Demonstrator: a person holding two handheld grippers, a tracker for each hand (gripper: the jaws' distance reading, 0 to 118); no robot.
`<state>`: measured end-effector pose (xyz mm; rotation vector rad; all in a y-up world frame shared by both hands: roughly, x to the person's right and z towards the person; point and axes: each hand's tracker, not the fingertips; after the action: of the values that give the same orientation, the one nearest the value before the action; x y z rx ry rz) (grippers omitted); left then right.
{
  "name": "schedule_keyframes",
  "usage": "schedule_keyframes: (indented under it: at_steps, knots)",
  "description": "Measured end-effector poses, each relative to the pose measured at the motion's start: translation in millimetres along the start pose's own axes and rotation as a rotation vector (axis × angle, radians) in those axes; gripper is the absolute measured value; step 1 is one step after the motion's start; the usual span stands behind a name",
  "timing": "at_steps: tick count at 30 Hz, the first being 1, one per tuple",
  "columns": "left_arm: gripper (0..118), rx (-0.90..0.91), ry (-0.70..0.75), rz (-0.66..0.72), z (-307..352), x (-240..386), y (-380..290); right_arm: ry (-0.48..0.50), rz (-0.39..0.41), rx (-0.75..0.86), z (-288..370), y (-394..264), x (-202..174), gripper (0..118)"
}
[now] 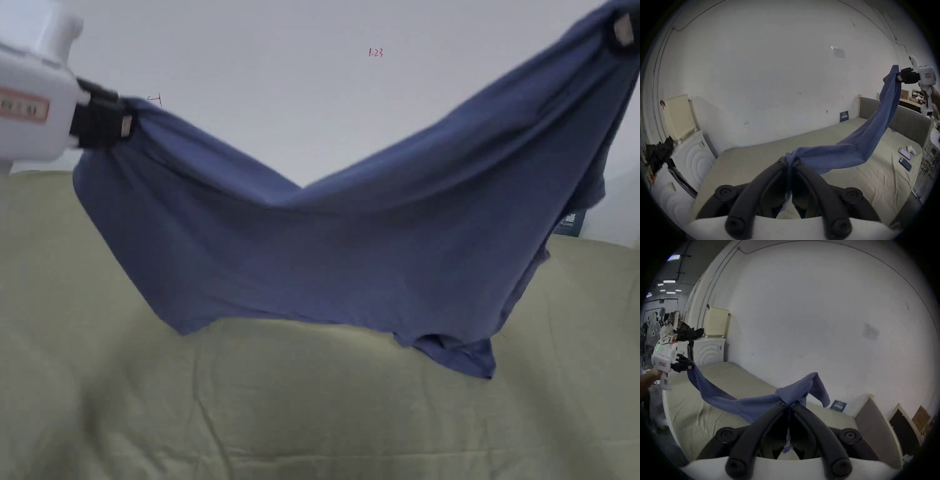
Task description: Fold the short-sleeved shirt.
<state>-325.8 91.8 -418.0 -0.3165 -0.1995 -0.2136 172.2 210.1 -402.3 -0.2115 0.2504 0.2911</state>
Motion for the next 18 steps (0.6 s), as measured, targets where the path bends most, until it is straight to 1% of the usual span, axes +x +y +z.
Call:
schedule_keyframes:
  at_steps: [3,4,5,7,9,10,11,13,14,15,16,17,18]
  knots:
    - [6,-0.017,-0.010,0.023,29.2,16.6,-51.0,0.006,-0.032,-0.021,35.2,-52.6,-11.7,0]
    - [6,-0.027,-0.020,0.039,39.5,20.1,-70.6,0.016,-0.062,-0.032,47.6,-72.9,-14.2,0]
    - [6,-0.047,-0.024,0.056,50.0,24.0,-90.1,0.006,-0.094,-0.027,60.9,-93.5,-17.4,0]
    - [6,-0.110,-0.085,0.089,69.6,31.4,-122.8,0.013,-0.121,-0.039,84.9,-129.0,-23.6,0]
    - [6,-0.127,-0.067,0.110,86.6,36.8,-156.0,-0.004,-0.159,-0.092,103.2,-163.5,-28.9,0]
    - [6,-0.144,-0.086,0.131,96.7,38.2,-170.2,0.008,-0.186,-0.125,112.1,-181.3,-30.5,0]
    - [6,-0.148,-0.085,0.138,106.4,40.1,-184.5,-0.005,-0.199,-0.145,120.4,-197.1,-35.3,0]
    - [6,-0.165,-0.117,0.151,121.9,43.8,-209.3,0.020,-0.243,-0.194,135.6,-227.3,-42.8,0]
    - [6,-0.165,-0.116,0.145,129.0,45.3,-219.9,0.008,-0.265,-0.203,143.0,-242.0,-48.6,0]
    - [6,-0.176,-0.139,0.141,134.6,47.2,-231.2,0.033,-0.298,-0.214,148.1,-255.3,-55.6,0]
    - [6,-0.208,-0.173,0.135,137.9,49.6,-240.3,0.044,-0.311,-0.231,151.9,-266.5,-60.6,0]
    - [6,-0.215,-0.163,0.121,141.8,54.0,-253.4,0.034,-0.305,-0.235,156.8,-281.2,-68.3,0]
    - [6,-0.240,-0.176,0.111,143.8,54.7,-261.0,0.044,-0.307,-0.254,159.3,-290.0,-72.7,0]
